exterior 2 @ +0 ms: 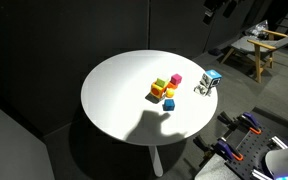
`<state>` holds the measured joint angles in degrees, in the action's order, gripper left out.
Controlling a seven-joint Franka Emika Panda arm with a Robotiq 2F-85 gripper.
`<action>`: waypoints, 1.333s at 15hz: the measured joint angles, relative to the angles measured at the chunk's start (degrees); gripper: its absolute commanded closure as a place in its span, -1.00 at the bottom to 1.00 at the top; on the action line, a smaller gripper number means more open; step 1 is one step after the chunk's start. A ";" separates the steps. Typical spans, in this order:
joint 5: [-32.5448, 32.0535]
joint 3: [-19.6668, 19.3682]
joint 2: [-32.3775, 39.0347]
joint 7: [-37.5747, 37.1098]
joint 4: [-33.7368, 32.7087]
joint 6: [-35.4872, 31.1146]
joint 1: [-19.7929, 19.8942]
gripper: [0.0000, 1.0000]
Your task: Put the light green block on top of the pink block
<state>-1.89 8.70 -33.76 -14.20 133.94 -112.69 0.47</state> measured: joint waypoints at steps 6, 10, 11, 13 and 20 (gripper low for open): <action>0.00 -1.07 6.47 1.80 -0.35 -9.03 -0.07 -1.00; 0.87 -2.55 13.16 5.13 -2.70 -10.69 -1.01 -1.00; 1.50 -3.01 15.12 6.27 -3.84 -10.58 -1.26 -1.00; 2.64 -3.76 19.05 8.34 -6.44 -10.35 -1.60 -1.00; 4.19 -4.64 29.62 13.23 -14.82 -8.47 -2.13 -1.00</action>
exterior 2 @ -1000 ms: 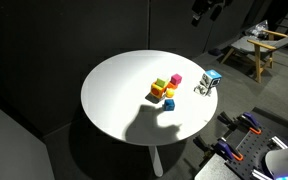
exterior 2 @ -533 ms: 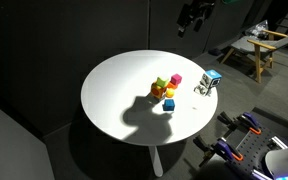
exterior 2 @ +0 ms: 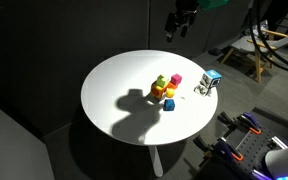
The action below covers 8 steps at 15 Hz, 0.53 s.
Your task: Put the light green block on top of the pink block
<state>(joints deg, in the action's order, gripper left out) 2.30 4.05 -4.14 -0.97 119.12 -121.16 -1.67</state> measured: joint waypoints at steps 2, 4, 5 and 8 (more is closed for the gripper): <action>0.00 -0.01 0.52 0.08 -0.60 0.18 -0.04 -1.00; 0.00 -0.01 0.52 0.10 -0.74 0.28 -0.09 -1.00; 0.00 -0.01 0.52 0.11 -0.76 0.29 -0.10 -1.00; 0.00 -0.02 0.52 0.11 -0.76 0.31 -0.10 -1.00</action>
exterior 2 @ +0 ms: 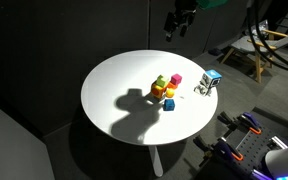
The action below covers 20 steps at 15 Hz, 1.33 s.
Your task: Put the light green block on top of the pink block
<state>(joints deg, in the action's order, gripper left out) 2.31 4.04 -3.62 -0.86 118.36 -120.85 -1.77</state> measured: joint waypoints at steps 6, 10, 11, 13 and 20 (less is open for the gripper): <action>0.00 -0.73 2.62 0.50 0.04 -1.56 0.01 -1.00; 0.00 -1.28 6.79 2.03 -0.09 -5.30 0.02 -1.00; 0.00 -1.29 7.92 2.45 -0.14 -6.33 0.02 -1.00; 0.00 -1.29 10.17 3.66 -0.25 -8.57 0.01 -1.00; -0.01 -1.34 17.50 4.84 -3.53 -11.46 0.02 -1.00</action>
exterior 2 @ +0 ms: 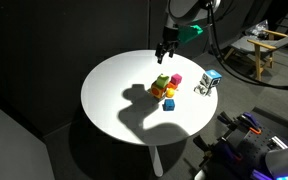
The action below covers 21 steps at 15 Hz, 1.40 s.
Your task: Put the light green block on top of the pink block
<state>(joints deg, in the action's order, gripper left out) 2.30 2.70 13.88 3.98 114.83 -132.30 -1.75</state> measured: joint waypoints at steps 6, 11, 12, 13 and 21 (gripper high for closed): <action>-0.02 -0.56 7.78 -0.26 -8.19 3.56 0.01 -1.00; -0.02 -0.64 13.33 -0.26 -14.22 8.22 -0.02 -1.00; -0.03 -0.64 14.27 -0.26 -15.04 8.89 -0.04 -1.00; -0.06 -0.64 15.20 -0.27 -15.81 9.36 -0.04 -1.00; -0.68 -0.64 19.69 -0.26 -17.97 10.44 -0.04 -1.00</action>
<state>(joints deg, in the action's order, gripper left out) 1.62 2.06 33.57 3.71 96.86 -121.87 -1.79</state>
